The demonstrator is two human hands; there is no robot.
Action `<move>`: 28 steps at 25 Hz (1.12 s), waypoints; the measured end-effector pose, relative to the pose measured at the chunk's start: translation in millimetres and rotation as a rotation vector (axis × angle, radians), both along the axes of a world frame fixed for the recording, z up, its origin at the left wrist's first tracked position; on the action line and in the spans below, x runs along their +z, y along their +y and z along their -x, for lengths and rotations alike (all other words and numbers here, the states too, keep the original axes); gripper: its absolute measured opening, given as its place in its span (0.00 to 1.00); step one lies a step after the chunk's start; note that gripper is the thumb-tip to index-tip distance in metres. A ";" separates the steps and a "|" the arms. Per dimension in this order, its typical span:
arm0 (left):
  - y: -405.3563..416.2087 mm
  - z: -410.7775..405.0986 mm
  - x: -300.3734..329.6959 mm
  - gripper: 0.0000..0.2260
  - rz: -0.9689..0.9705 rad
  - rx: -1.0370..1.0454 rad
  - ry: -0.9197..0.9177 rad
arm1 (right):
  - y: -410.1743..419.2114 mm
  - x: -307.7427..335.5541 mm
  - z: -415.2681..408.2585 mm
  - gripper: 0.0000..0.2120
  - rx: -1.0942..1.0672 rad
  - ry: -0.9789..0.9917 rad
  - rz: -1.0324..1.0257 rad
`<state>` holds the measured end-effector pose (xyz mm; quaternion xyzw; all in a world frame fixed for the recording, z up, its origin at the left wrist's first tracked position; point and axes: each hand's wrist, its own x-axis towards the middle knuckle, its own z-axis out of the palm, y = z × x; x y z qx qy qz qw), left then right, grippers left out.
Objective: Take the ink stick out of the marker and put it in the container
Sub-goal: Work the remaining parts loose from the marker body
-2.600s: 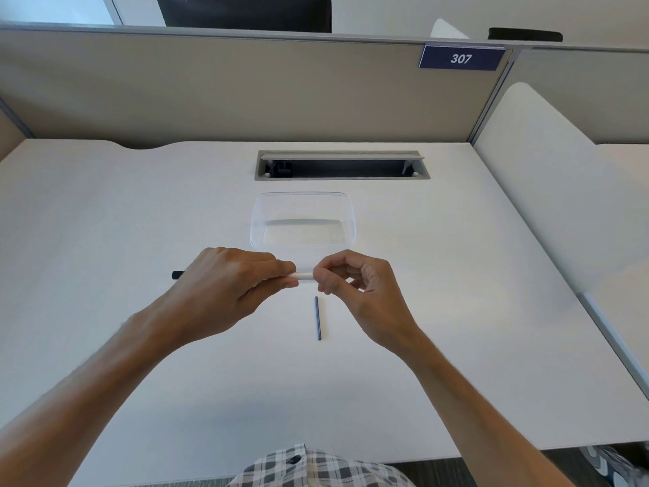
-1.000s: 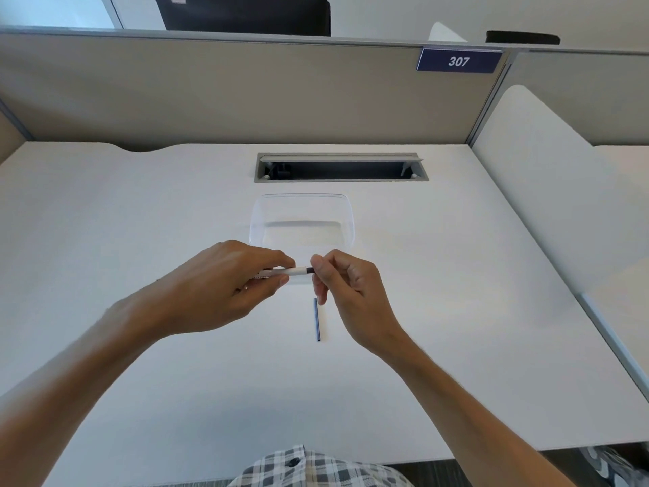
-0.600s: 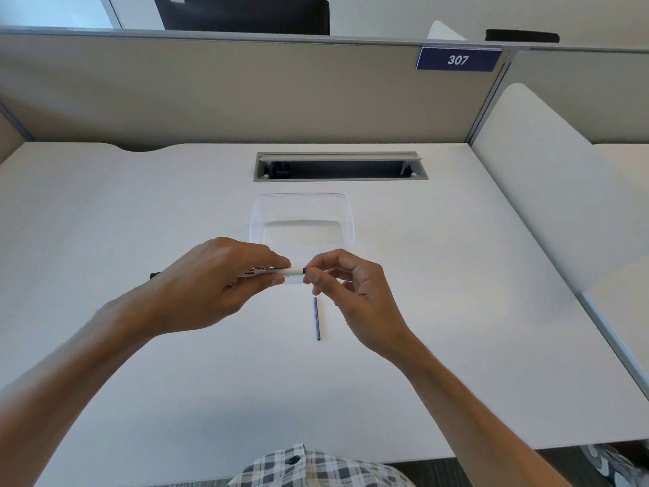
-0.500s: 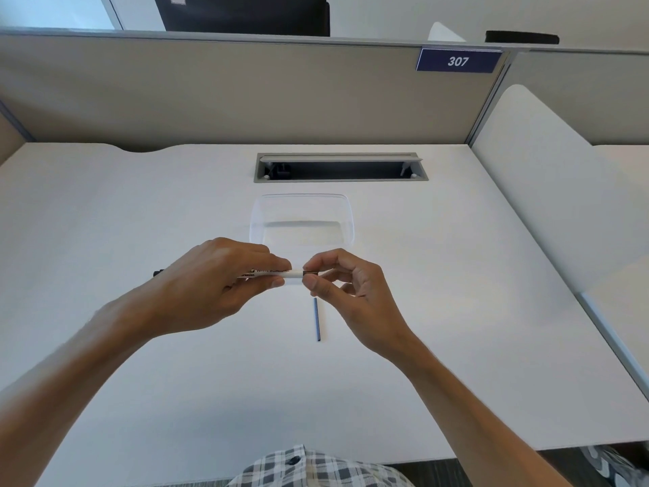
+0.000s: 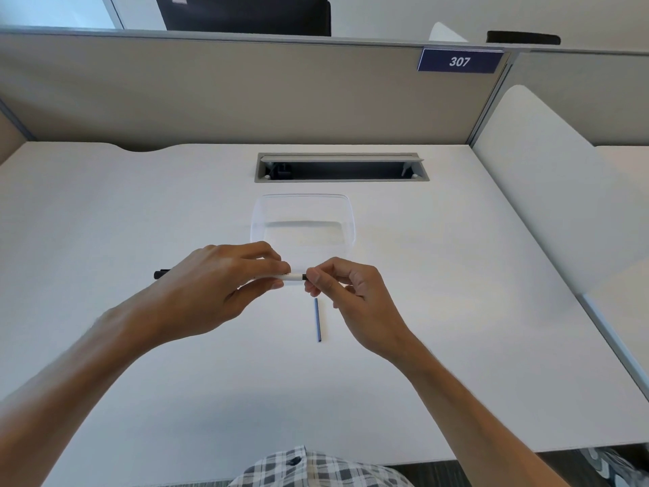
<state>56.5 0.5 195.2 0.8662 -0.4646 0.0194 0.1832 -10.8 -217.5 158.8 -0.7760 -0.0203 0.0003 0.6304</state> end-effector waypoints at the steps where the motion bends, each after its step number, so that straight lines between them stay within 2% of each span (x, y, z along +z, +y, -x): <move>1: 0.4 -0.1 -0.3 0.15 -0.002 0.001 0.001 | -0.9 -0.4 -0.1 0.07 0.002 0.006 -0.013; 4: 1.7 0.2 -2.5 0.14 -0.011 0.008 0.001 | -2.9 -1.9 1.6 0.01 0.004 0.008 -0.032; 8: -0.5 1.6 -5.5 0.13 -0.020 -0.003 0.008 | -0.9 -3.5 2.7 0.05 -0.030 -0.006 -0.004; 13: -0.9 3.1 -6.9 0.13 -0.019 0.012 0.001 | 1.0 -3.7 0.8 0.16 -0.047 -0.024 0.019; 22: 0.2 2.3 -9.4 0.14 0.014 0.027 0.039 | -5.7 -1.8 -0.1 0.07 -0.028 -0.001 -0.062; 26: -0.2 2.7 -10.4 0.15 0.028 0.023 0.070 | -8.0 -0.4 0.3 0.02 -0.028 -0.009 -0.033; 28: -1.2 3.5 -10.6 0.14 0.024 0.013 0.074 | -7.9 -1.9 0.9 0.03 -0.040 -0.004 -0.024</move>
